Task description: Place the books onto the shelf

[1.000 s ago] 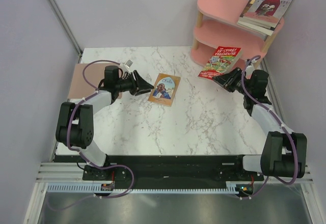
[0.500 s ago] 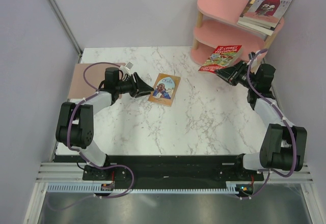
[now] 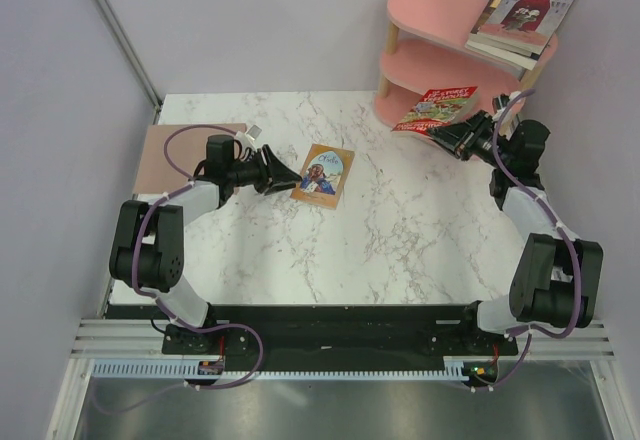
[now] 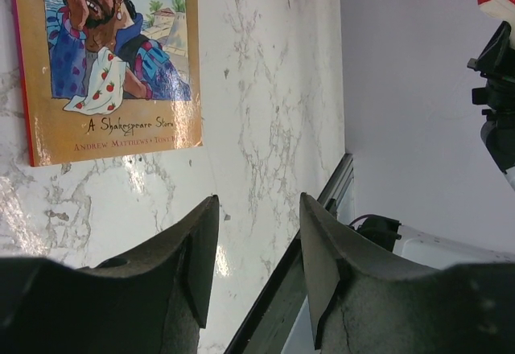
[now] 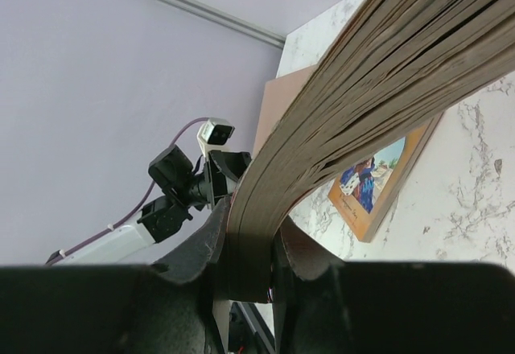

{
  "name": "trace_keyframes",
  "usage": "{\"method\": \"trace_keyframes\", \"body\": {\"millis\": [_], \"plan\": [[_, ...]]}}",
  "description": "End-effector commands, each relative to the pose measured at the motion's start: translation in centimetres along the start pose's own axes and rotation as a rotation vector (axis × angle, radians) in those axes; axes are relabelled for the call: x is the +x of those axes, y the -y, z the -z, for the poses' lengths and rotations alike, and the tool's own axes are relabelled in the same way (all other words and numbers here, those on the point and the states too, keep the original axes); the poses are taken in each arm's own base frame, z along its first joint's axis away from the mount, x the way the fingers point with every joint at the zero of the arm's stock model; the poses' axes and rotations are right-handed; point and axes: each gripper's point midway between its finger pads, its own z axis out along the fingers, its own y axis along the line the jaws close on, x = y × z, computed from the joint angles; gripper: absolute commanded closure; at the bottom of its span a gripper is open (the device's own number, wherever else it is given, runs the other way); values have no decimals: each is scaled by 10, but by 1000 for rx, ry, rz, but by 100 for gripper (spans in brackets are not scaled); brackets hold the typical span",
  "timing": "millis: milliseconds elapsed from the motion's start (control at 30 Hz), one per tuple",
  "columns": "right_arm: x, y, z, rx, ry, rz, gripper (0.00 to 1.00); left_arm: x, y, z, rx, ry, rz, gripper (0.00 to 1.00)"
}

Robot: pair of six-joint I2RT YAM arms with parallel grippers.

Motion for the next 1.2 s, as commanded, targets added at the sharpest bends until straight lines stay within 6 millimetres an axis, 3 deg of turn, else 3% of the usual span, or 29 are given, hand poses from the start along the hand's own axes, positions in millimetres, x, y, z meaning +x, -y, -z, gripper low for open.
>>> {"method": "trace_keyframes", "body": {"millis": [0, 300, 667, 867, 1000, 1167], "plan": [[-51, -21, 5, -44, 195, 169, 89, 0, 1, 2, 13, 3, -59, 49], [-43, -50, 14, -123, 188, 199, 88, 6, -7, -1, 7, -10, -38, 49], [-40, -58, 15, -155, 167, 213, 87, 10, -14, -2, -1, -18, -28, 49], [-38, -29, 10, -95, 165, 177, 85, 12, -15, -3, 0, -22, -23, 50], [-35, 3, 5, -69, 158, 87, 85, 13, -15, -3, 2, -23, -25, 50], [-39, 23, 3, -83, 175, 19, 85, 13, -15, -3, -1, -25, -28, 50]]}}
